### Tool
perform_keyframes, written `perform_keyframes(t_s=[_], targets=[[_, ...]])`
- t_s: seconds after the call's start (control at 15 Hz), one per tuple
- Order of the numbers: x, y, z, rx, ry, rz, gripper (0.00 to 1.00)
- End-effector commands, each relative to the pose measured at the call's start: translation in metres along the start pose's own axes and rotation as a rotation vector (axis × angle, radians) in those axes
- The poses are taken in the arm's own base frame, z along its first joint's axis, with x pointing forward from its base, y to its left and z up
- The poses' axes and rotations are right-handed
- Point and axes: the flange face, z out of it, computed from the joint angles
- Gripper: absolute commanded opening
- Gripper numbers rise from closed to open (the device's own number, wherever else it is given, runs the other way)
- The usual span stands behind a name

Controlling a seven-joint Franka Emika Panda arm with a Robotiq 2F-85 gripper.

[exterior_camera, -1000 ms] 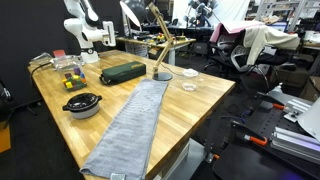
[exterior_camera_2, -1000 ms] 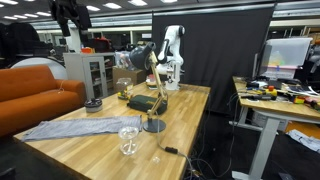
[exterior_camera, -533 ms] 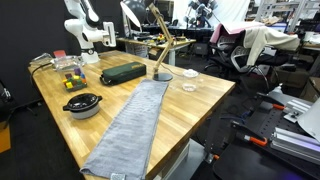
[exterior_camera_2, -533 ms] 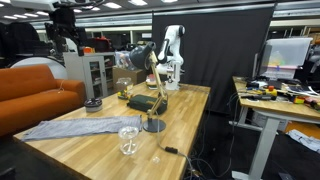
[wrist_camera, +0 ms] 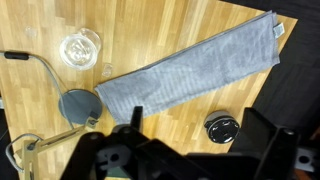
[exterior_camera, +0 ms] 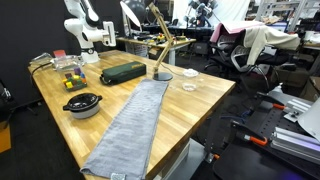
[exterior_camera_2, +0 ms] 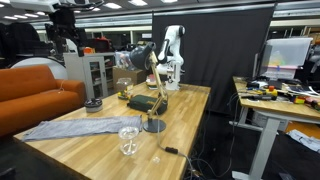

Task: Fold the grey towel from right to left

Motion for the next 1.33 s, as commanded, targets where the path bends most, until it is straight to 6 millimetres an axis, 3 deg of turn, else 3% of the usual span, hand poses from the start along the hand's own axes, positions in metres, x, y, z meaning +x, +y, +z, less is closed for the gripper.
perform_keyframes(t_s=[0.0,0.27,0.53,0.73,0.8,0.93,1.27], targets=[[0.002,0.0,0.001,-0.003,-0.002,0.009,1.0],[0.02,-0.02,0.019,-0.002,0.003,-0.008,1.0],[0.057,-0.061,0.06,-0.024,0.006,-0.005,1.0],[0.087,-0.068,0.092,-0.056,0.018,0.119,1.0],[0.068,-0.072,0.084,-0.034,0.007,0.067,1.0],[0.082,-0.069,0.099,-0.046,0.003,0.103,1.0],[0.087,-0.069,0.095,-0.044,0.012,0.11,1.0]])
